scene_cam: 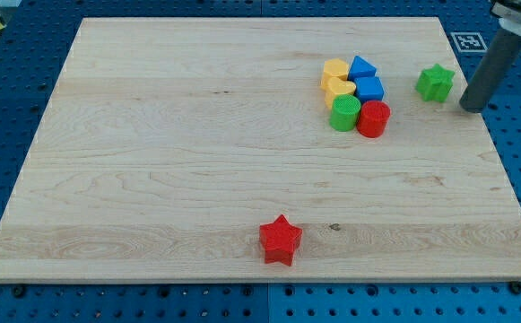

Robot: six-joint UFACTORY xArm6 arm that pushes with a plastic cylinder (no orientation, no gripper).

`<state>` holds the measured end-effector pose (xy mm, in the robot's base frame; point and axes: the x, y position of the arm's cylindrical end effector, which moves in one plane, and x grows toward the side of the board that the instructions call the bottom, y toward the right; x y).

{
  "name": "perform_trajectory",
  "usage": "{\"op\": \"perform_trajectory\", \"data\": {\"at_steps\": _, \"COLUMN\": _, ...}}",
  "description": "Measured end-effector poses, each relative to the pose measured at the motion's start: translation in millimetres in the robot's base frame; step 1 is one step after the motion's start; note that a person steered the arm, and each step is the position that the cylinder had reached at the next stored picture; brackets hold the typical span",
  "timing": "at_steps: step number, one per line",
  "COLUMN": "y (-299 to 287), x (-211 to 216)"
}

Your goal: Slightly move the green star towards the left

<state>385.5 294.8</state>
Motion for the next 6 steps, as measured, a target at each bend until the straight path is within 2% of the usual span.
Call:
{"op": "perform_trajectory", "data": {"at_steps": 2, "y": -45, "x": -14}}
{"op": "perform_trajectory", "data": {"at_steps": 4, "y": -37, "x": -14}}
{"op": "perform_trajectory", "data": {"at_steps": 5, "y": -19, "x": -38}}
{"op": "perform_trajectory", "data": {"at_steps": 6, "y": -44, "x": -46}}
